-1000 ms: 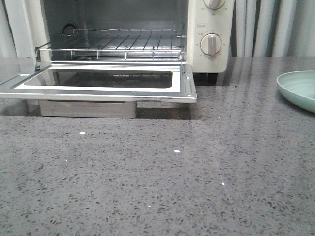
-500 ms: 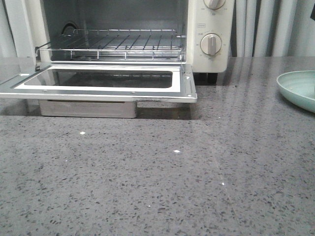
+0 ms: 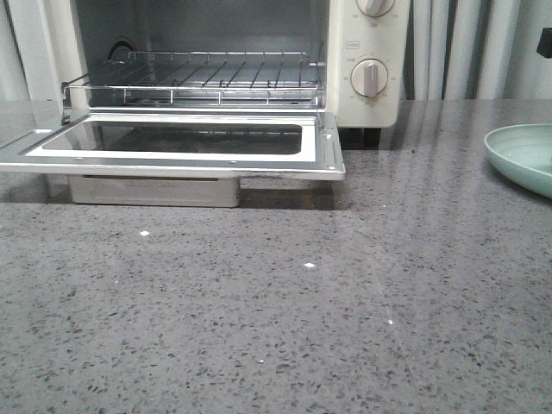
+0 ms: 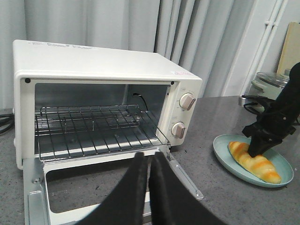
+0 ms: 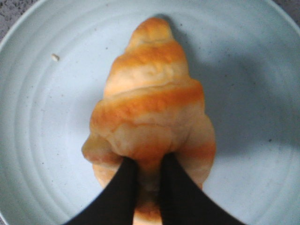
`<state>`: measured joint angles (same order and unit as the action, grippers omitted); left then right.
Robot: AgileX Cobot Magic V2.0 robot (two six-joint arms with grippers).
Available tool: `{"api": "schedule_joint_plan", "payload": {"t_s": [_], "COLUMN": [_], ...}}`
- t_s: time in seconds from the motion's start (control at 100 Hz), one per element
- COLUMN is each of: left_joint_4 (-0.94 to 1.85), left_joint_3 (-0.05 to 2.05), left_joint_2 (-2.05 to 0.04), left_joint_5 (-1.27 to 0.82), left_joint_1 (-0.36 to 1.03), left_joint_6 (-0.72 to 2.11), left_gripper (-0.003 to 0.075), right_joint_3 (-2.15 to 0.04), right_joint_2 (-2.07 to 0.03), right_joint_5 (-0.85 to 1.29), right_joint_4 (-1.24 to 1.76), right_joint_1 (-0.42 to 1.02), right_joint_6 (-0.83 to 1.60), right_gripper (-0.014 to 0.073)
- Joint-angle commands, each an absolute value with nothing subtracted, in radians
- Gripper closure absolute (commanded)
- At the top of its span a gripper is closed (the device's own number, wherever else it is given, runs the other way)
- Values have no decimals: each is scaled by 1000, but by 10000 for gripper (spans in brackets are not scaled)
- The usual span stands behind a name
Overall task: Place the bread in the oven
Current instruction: 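Lift the croissant with the right gripper and carry it toward the open oven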
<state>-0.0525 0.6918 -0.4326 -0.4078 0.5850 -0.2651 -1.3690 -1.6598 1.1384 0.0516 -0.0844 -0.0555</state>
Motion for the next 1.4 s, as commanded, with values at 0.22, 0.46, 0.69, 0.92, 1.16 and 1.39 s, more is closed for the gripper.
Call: {"api": "schedule_joint_plan", "payload": {"t_s": [0.22, 0.46, 0.69, 0.92, 1.16, 1.39], "left_joint_4": [-55, -87, -95, -95, -95, -95], "left_joint_3": [731, 780, 788, 788, 788, 788], "left_joint_2": [-413, -399, -399, -399, -399, -399], "left_joint_5": [-328, -362, -383, -382, -386, -387], "left_joint_1": [583, 577, 529, 527, 527, 527], "left_joint_6": [-272, -272, -272, -272, -272, -272], "left_gripper": [742, 742, 742, 742, 742, 742], "right_joint_3": [-1395, -1395, -1447, -1606, -1711, -1794], "right_joint_2": [-1540, -1375, -1235, -1266, -1413, -1555], "right_joint_5": [1150, 1211, 1231, 1268, 1252, 1186], "right_joint_4": [41, 41, 39, -61, -115, -124], "right_joint_1": [-23, 133, 348, 614, 713, 729], "right_joint_6": [0, 41, 41, 59, 88, 162], "right_gripper": [660, 660, 659, 659, 659, 659]}}
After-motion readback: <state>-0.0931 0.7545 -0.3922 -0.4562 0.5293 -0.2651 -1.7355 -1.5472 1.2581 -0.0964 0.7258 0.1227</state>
